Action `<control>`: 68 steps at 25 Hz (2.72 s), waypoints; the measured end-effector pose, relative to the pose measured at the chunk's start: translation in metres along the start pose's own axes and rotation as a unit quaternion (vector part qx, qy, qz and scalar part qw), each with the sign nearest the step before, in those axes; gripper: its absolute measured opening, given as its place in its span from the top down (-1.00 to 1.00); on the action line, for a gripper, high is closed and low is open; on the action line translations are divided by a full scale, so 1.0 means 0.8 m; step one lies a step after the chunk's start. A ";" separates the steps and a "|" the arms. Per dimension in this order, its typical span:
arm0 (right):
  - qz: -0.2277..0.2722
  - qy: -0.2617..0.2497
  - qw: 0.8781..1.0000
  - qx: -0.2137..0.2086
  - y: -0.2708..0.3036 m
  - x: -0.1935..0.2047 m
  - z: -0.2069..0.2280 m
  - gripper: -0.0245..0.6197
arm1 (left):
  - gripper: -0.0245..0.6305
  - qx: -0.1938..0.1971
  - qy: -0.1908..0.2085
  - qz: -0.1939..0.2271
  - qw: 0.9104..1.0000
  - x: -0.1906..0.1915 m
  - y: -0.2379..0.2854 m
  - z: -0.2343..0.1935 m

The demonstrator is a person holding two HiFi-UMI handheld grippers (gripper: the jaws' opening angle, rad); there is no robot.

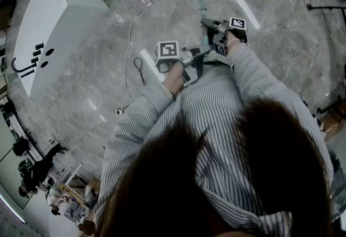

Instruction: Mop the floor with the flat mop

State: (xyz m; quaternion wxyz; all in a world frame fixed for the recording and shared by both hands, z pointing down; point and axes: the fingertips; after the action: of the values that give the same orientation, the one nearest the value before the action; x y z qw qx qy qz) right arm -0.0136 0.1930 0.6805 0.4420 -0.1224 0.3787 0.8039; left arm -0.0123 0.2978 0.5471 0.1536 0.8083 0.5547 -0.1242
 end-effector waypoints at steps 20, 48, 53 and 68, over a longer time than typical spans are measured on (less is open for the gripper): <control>0.005 0.013 1.000 0.000 -0.005 0.001 -0.002 0.56 | 0.47 0.010 0.006 -0.021 1.000 0.000 0.003 0.000; -0.008 -0.057 0.997 0.058 0.132 -0.334 -0.385 0.53 | 0.38 0.090 0.018 0.055 0.994 -0.441 0.202 0.222; -0.045 -0.099 0.991 0.080 0.160 -0.421 -0.484 0.51 | 0.35 0.101 0.018 0.041 0.994 -0.544 0.262 0.297; 0.026 -0.082 0.994 0.060 0.242 -0.647 -0.683 0.51 | 0.37 0.107 0.012 0.063 0.992 -0.805 0.397 0.376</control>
State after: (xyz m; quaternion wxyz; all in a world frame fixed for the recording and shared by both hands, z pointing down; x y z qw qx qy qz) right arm 0.0550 -0.5811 0.6791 0.4572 -0.0196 0.3916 0.7982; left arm 0.0474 -0.4785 0.5436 0.0672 0.8550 0.4877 -0.1628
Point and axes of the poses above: the fingertips, and each gripper's own axes: y forward along the fingers, z to its right, x out of its underside, and after that the axes turned 13 degrees about x, right-handed
